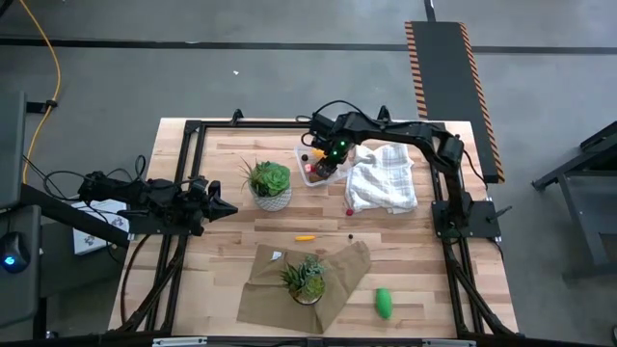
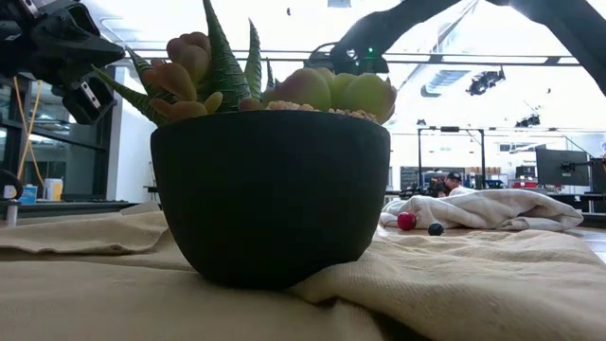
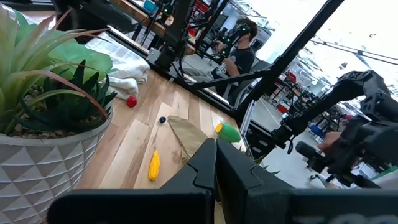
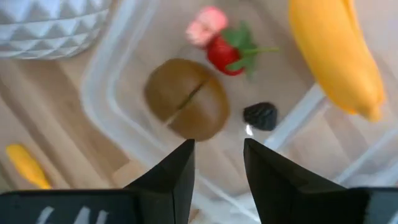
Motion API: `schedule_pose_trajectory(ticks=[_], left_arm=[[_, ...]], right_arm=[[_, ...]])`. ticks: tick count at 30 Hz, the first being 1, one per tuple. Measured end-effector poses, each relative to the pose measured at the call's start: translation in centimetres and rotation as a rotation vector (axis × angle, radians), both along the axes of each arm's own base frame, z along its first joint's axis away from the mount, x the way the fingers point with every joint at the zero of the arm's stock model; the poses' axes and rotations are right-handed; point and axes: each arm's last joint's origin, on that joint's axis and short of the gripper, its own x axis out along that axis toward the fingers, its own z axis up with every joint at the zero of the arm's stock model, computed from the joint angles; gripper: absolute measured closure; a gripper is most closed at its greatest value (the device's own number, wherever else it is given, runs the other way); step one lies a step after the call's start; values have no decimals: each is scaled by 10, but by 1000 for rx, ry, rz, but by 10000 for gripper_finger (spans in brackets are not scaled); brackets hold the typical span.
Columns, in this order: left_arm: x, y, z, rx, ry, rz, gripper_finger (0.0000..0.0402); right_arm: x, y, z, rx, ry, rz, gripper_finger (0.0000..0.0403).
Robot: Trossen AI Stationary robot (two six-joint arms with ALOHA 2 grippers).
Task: Pick and placing Produce into tupperware
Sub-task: Put the blueberry into the transparent bin
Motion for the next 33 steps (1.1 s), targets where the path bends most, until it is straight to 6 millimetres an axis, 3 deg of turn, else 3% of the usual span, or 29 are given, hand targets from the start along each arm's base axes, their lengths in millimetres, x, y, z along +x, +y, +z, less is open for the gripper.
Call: schedule_pose_trajectory(ticks=[6, 14, 19, 23, 33], left_arm=[[0, 0, 0, 0, 0, 0, 401], [0, 0, 0, 0, 0, 0, 401], [0, 0, 0, 0, 0, 0, 401], [0, 0, 0, 0, 0, 0, 401], [0, 0, 0, 0, 0, 0, 401]], right_arm=[[3, 23, 15, -12, -20, 54, 274], [-6, 56, 50, -59, -47, 74, 274], [-11, 79, 58, -46, -5, 83, 274], [-10, 101, 55, -70, 37, 136, 274], [-17, 149, 24, -90, 124, 268, 274]])
